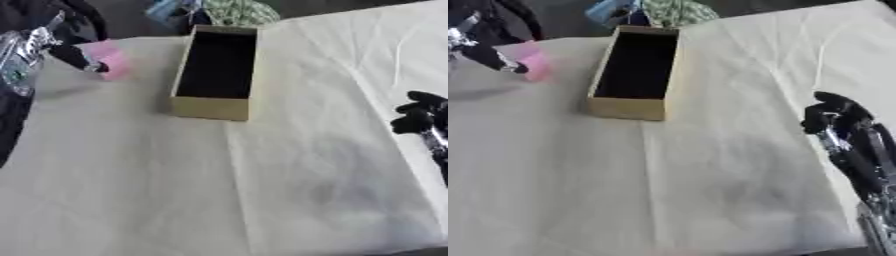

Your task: Pick up objects on the table and place them in the box.

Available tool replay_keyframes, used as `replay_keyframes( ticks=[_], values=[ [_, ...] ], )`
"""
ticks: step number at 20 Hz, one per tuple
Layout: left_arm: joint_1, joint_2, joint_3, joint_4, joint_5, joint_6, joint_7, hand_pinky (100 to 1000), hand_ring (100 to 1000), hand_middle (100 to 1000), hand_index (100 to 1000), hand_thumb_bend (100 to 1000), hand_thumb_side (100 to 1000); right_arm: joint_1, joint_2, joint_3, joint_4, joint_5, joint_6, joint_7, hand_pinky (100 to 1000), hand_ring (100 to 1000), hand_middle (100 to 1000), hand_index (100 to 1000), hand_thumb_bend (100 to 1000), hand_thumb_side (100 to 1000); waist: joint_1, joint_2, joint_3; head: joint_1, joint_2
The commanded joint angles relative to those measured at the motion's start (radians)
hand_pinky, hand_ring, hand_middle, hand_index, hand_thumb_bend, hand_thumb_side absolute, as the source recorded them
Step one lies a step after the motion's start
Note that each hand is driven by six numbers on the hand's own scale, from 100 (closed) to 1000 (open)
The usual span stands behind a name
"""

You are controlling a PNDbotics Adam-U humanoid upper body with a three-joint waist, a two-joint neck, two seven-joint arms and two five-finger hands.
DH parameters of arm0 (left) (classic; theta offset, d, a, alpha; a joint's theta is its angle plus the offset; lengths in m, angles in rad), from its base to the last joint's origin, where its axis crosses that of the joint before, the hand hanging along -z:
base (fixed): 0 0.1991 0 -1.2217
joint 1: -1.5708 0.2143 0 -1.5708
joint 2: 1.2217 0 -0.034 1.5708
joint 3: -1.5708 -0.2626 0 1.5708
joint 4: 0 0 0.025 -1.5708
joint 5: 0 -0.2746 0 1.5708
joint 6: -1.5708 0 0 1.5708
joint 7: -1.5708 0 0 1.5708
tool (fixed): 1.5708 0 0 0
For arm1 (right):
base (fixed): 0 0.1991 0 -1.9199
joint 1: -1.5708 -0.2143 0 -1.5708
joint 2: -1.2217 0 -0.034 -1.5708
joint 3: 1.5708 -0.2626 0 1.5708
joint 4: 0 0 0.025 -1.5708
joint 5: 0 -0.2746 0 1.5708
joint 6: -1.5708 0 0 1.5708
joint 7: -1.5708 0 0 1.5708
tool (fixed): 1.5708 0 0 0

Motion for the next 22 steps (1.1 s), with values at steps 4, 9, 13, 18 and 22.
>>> replay_keyframes(
  ticks=[4, 9, 13, 18, 22],
  values=[
    [-0.014, 0.033, 0.012, 0.006, -0.008, 0.008, 0.022, 763, 691, 662, 802, 806, 212, -0.012, -0.022, 0.0, -0.028, 0.002, -0.001, 0.003, 628, 617, 635, 826, 526, 643, -0.001, -0.007, -0.003, 0.004, -0.011],
    [-0.006, 0.031, 0.014, 0.013, -0.006, 0.015, 0.027, 759, 687, 660, 801, 804, 214, -0.014, -0.02, 0.0, -0.028, 0.003, -0.001, 0.003, 628, 617, 635, 826, 527, 642, -0.001, 0.004, -0.005, 0.003, -0.012],
    [-0.002, 0.028, 0.015, 0.018, -0.004, 0.02, 0.032, 757, 684, 660, 799, 802, 217, -0.016, -0.019, 0.0, -0.03, 0.003, -0.002, 0.004, 628, 617, 634, 826, 527, 642, -0.003, 0.012, -0.009, 0.003, -0.011],
    [0.003, 0.024, 0.018, 0.02, 0.002, 0.03, 0.052, 752, 678, 658, 797, 798, 222, -0.018, -0.017, 0.001, -0.031, 0.003, -0.002, 0.005, 627, 617, 634, 825, 528, 641, -0.006, 0.02, -0.015, 0.005, -0.012],
    [0.006, 0.02, 0.019, 0.021, 0.008, 0.04, 0.081, 751, 678, 660, 797, 799, 227, -0.019, -0.016, 0.001, -0.031, 0.003, -0.002, 0.006, 627, 616, 633, 825, 528, 641, -0.008, 0.025, -0.019, 0.004, -0.013]
  ],
)
